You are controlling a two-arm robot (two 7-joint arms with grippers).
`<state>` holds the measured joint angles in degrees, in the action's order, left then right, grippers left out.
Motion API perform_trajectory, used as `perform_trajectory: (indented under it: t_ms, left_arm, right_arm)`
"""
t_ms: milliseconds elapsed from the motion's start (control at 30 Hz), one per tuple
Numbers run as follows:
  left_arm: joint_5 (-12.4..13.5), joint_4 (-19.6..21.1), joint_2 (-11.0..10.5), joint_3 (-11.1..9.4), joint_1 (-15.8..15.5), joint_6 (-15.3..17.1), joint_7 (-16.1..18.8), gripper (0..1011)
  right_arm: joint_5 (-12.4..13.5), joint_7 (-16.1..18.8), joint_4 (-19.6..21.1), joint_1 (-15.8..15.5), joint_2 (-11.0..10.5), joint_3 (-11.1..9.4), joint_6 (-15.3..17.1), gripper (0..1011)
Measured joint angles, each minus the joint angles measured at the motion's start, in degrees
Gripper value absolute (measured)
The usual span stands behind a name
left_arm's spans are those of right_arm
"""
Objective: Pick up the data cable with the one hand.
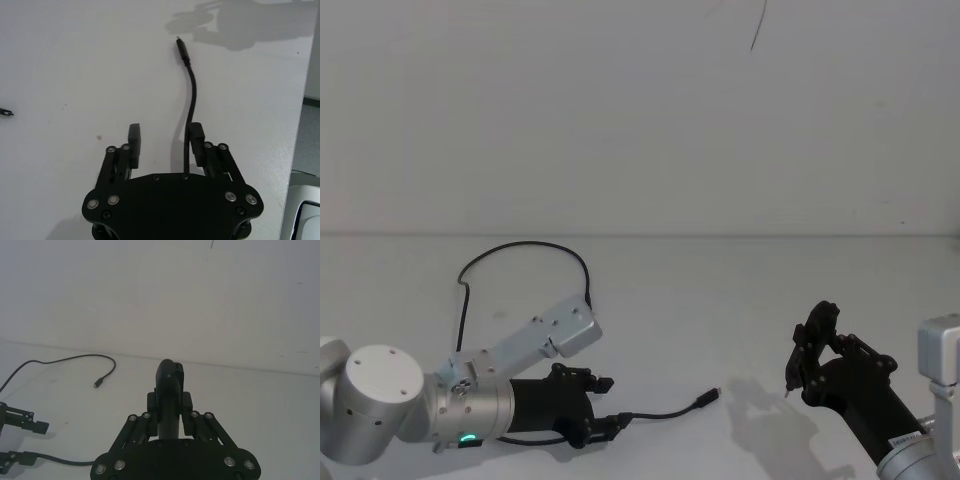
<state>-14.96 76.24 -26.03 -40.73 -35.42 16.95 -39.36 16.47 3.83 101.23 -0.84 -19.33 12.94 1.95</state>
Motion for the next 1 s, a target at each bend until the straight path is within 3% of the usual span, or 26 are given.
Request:
perform_trajectory:
  t_ms: [233, 567, 1000]
  left_arm:
    - [0.1, -0.1, 0.0, 0.0, 0.0, 0.0, 0.0, 345]
    - [0.1, -0.1, 0.1, -0.1, 0.0, 0.0, 0.0, 62]
    - [0.1, -0.1, 0.1, -0.1, 0.0, 0.0, 0.0, 28]
  right_arm:
    - [0.0, 0.0, 0.0, 0.0, 0.0, 0.0, 0.0, 263]
    - [0.0, 0.0, 0.0, 0.0, 0.0, 0.0, 0.0, 263]
    - [0.0, 0.0, 0.0, 0.0, 0.0, 0.0, 0.0, 263]
